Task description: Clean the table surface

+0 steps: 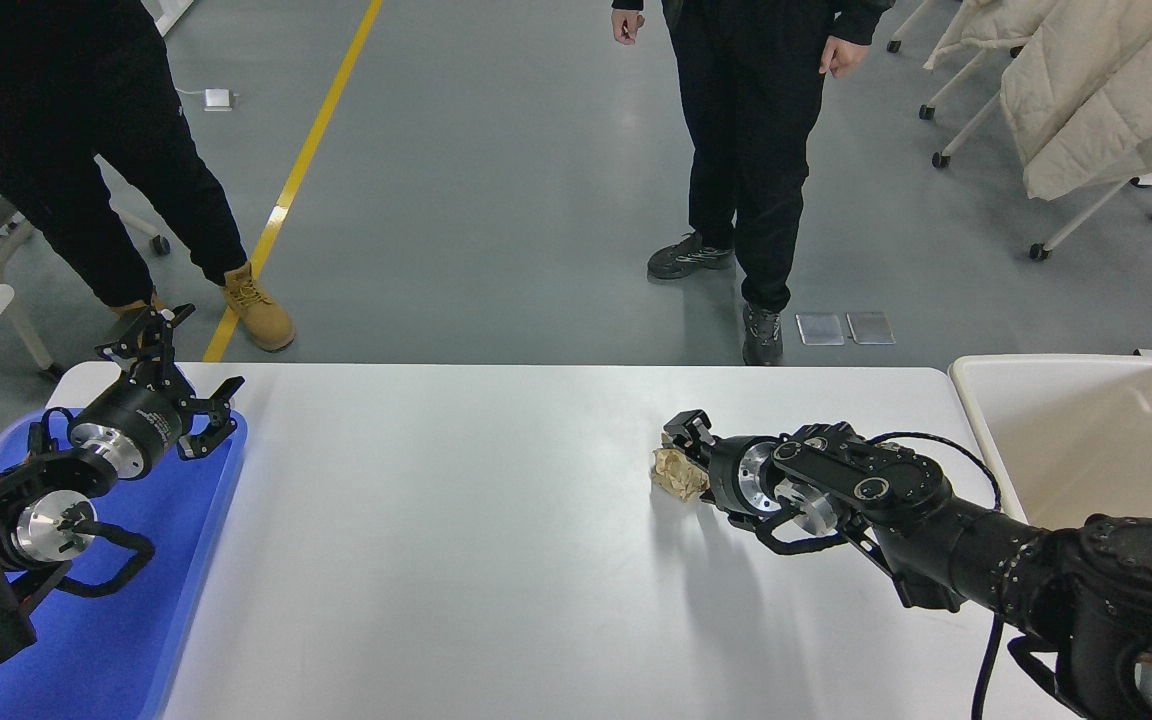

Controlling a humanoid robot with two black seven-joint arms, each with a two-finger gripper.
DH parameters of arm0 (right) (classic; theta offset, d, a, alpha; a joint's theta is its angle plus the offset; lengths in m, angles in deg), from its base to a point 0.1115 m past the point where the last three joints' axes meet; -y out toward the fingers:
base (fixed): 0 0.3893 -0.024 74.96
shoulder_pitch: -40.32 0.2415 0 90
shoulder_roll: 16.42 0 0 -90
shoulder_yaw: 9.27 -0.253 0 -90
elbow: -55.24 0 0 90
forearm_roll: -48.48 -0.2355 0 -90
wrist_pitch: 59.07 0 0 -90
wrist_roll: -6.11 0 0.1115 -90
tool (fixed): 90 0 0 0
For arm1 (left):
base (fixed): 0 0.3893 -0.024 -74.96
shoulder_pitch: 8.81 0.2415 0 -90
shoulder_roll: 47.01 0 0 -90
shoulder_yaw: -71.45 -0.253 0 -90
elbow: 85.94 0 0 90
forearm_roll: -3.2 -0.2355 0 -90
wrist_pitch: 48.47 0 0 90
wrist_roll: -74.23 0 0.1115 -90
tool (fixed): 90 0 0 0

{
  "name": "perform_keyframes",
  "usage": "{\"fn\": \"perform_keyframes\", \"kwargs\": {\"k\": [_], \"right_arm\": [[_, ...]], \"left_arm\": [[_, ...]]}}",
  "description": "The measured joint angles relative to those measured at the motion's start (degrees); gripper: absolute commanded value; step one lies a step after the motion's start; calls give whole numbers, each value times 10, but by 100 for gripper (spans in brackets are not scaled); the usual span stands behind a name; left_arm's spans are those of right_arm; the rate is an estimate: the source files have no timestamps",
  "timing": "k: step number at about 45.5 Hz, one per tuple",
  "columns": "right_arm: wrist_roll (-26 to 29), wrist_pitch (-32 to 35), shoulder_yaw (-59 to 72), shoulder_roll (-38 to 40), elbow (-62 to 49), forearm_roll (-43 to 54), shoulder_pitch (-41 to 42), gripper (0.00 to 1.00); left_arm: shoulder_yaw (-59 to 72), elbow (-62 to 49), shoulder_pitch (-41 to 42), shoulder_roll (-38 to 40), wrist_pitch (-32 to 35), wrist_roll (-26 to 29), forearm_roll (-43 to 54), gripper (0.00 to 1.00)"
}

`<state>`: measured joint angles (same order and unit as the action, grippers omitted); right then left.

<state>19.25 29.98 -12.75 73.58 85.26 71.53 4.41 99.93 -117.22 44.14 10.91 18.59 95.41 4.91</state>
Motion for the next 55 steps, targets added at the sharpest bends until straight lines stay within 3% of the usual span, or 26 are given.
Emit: {"fn": "perform_keyframes", "kwargs": {"k": [3,4,7,15,55], "right_arm": [[0,0,0,0,0,0,0,46],[0,0,0,0,0,0,0,36],[-1,0,0,0,0,0,0,23],[-1,1,0,0,2,0,0,0],[6,12,7,0,52,-7,17,0]], "left_arm": [[0,0,0,0,0,0,0,100],[0,0,0,0,0,0,0,100],[0,0,0,0,0,0,0,100],[0,0,0,0,0,0,0,100],[0,0,0,0,0,0,0,100]]}}
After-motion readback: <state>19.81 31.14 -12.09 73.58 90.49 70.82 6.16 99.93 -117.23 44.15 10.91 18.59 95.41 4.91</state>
